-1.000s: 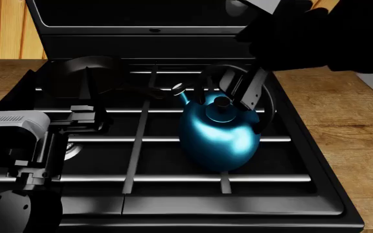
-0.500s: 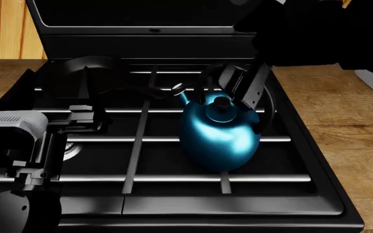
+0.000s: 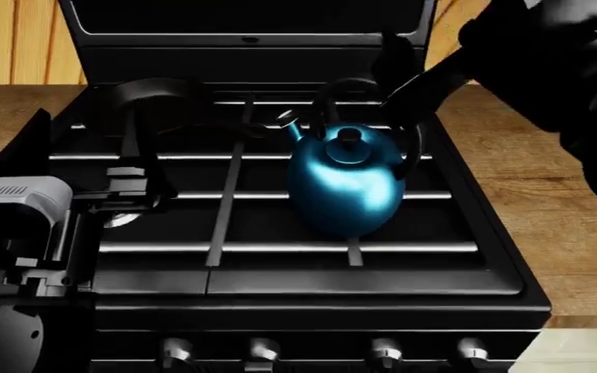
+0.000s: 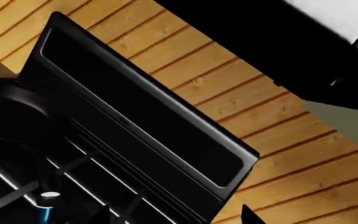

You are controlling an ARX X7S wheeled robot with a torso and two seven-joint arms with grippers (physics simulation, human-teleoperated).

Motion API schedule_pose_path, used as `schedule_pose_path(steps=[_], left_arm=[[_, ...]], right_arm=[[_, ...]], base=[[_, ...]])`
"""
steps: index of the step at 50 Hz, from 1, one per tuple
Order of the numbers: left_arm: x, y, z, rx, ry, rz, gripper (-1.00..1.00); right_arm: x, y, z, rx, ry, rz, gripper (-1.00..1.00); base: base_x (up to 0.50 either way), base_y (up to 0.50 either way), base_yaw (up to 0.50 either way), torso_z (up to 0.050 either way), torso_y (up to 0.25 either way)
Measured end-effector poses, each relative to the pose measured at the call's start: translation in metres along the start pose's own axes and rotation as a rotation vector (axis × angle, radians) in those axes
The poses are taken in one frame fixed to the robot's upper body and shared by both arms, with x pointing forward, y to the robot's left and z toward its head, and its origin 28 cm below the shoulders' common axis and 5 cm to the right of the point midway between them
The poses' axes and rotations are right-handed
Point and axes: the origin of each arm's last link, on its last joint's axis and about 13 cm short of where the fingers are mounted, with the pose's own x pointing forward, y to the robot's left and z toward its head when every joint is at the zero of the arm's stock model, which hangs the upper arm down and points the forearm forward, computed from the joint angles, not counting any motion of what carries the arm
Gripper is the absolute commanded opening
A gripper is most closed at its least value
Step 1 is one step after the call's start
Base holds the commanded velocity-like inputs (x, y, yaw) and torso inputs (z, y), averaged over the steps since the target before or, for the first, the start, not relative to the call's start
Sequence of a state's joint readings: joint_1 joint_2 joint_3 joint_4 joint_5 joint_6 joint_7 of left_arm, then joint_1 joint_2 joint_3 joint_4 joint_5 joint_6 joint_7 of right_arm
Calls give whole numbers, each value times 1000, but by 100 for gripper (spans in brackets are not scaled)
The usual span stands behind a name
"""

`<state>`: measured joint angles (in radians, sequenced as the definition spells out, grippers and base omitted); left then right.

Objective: Pick the kettle from the counter and place it on a stove burner. Then turn the burner on.

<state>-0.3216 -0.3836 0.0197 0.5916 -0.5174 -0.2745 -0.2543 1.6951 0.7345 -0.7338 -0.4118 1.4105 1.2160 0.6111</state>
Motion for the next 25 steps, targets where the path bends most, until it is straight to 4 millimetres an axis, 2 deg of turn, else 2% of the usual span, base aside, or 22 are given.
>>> schedule_pose_path(steps=[14, 19, 25], left_arm=[[-2, -3, 4, 8, -13, 1, 100], [-3, -4, 5, 11, -19, 2, 100], [-4, -5, 7, 15, -24, 4, 100]], right_arm=[[-21, 30, -38, 145, -52, -224, 100], [-24, 41, -52, 183, -59, -265, 100], [-27, 53, -69, 229, -71, -295, 100]], base=[[-500, 11, 0, 0, 0], [-471, 333, 0, 0, 0], [-243, 491, 0, 0, 0]])
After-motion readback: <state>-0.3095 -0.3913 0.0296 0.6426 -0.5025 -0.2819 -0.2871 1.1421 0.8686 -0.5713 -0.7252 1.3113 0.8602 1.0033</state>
